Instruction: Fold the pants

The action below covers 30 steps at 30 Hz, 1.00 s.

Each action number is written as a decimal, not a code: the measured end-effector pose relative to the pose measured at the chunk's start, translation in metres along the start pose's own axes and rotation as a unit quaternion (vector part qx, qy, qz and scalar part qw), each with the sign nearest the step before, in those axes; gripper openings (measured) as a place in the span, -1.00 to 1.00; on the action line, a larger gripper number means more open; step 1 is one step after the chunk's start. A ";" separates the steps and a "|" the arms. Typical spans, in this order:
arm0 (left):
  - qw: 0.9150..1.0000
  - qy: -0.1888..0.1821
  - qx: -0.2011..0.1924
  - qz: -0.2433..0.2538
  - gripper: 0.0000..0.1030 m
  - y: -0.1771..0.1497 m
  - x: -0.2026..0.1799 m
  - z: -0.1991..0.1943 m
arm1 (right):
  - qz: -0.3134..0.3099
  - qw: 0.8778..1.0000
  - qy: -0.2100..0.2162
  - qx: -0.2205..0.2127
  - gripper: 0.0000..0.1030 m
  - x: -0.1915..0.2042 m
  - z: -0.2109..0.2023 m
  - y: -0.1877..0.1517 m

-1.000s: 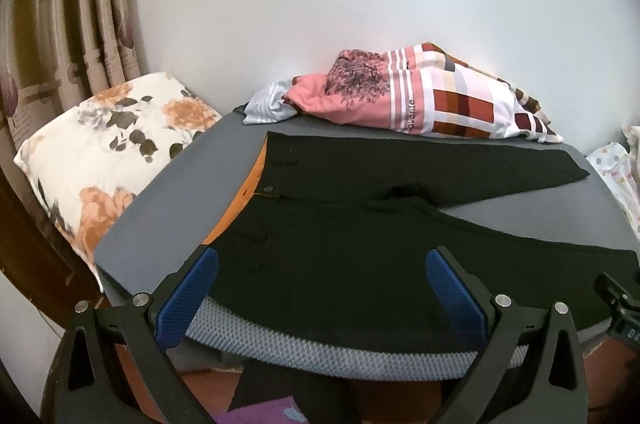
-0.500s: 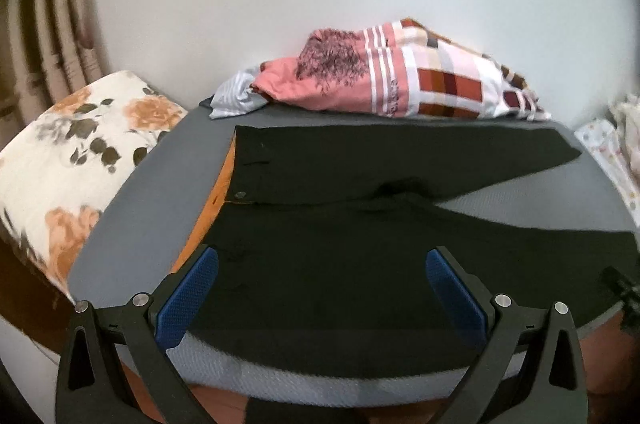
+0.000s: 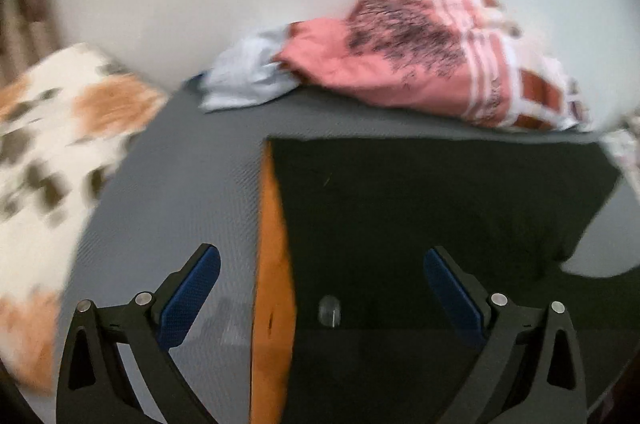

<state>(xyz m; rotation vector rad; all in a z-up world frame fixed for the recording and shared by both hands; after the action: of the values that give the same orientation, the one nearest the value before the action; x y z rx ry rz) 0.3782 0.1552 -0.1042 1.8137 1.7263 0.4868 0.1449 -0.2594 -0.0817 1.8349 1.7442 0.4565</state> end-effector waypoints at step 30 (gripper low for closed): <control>0.994 -0.094 0.039 -0.041 -0.83 0.070 0.047 0.104 | -0.041 0.998 0.002 0.057 0.99 0.038 0.055 0.015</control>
<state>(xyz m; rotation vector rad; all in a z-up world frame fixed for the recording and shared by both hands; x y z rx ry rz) 0.5022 0.1854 -0.1456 1.7735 1.7016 0.2099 0.1929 -0.2312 -0.1203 1.8320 1.8757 0.3345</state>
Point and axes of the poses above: each gripper's, at about its wrist camera, not at the fingertips, and z roughly the way its jaws point, x to its left, y to its top, the point moved 4 cm from there along z, roughly the way its jaws point, and after that the axes turned 6 degrees about -z, right-handed, at the moved point
